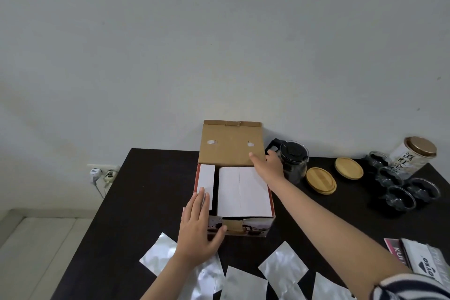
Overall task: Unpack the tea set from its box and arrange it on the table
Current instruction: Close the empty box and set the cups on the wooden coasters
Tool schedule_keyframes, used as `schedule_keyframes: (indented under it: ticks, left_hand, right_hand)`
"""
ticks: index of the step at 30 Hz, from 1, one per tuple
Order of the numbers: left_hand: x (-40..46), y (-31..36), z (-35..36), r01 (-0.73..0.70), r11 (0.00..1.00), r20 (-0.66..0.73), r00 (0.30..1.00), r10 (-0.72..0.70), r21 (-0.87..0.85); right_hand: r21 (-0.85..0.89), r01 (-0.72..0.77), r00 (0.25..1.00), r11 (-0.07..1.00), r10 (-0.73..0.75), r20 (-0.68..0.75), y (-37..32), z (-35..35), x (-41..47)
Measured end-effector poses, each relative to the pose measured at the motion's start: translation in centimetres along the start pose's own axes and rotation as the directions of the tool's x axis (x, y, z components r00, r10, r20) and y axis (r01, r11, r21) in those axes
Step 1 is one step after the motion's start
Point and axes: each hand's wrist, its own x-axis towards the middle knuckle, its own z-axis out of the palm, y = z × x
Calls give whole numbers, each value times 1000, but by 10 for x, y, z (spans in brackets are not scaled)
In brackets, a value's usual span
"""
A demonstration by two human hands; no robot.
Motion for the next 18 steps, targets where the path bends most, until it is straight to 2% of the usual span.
schedule_keyframes:
  ticks: [8, 13, 15, 18]
  left_hand:
    - [2, 2, 2, -41, 998, -36, 998, 42, 45]
    - [3, 4, 0, -45, 998, -18, 999, 46, 33]
    - [2, 5, 0, -46, 999, -44, 998, 45, -16]
    - [2, 13, -8, -10, 975, -102, 995, -13, -222]
  right_hand:
    - [87, 156, 981, 984, -165, 101, 5, -16, -16]
    - [37, 254, 947, 966, -257, 191, 28, -31, -33]
    - [20, 287, 934, 958, -285, 215, 35, -37, -41]
    - [-23, 376, 892, 926, -355, 279, 47, -44, -55]
